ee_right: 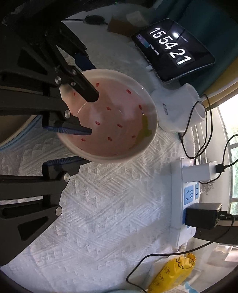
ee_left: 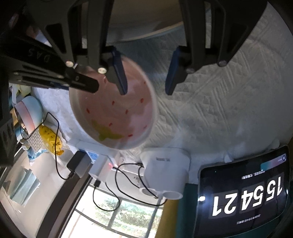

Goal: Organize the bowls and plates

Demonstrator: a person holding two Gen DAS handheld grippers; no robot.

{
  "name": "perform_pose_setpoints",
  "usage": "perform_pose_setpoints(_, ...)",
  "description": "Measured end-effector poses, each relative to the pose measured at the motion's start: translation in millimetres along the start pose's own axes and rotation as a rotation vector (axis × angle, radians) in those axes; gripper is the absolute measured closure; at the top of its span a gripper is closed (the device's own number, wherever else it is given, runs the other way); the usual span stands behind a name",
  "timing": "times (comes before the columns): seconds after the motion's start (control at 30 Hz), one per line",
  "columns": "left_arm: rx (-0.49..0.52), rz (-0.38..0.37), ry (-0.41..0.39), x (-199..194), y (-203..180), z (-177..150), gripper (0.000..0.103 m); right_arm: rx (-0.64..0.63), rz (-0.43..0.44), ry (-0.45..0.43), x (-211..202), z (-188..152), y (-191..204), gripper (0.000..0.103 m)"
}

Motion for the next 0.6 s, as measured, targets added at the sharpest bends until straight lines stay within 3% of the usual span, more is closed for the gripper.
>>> perform_pose_setpoints(0.1,0.01,-0.003,-0.004,1,-3,-1,0.069,-0.012,-0.001,-0.021,-3,2,1,0.089)
perform_pose_setpoints(0.23,-0.003,-0.015,-0.008,1,-1,-1,0.075,-0.023,0.001,-0.049,-8,3,1,0.089)
perform_pose_setpoints(0.6,0.047,-0.015,-0.071,-23,-20,4,0.076,-0.042,-0.027,-0.163,-34,7,-5,0.093)
Point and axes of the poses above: each gripper's, at about its wrist camera, not at the fingertips, and x roughly the way its jaws point, y to its left, z to its top, the point moved 9 cm from there along x, roughly the way its jaws point
